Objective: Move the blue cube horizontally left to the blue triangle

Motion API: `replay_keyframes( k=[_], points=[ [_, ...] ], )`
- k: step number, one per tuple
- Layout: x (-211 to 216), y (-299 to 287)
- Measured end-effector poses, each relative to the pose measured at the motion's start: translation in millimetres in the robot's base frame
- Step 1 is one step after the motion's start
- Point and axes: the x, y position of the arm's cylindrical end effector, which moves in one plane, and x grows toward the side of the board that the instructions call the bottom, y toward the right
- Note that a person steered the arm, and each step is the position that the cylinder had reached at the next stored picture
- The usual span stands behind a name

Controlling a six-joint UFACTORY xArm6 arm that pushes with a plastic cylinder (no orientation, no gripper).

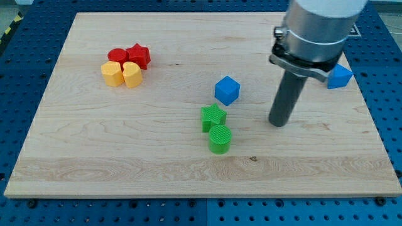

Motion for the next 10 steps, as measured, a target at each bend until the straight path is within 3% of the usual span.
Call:
replay_keyframes(
  k=[3, 6, 10],
  points=[
    [-5, -34],
    [-49, -82],
    [-72, -131]
  ],
)
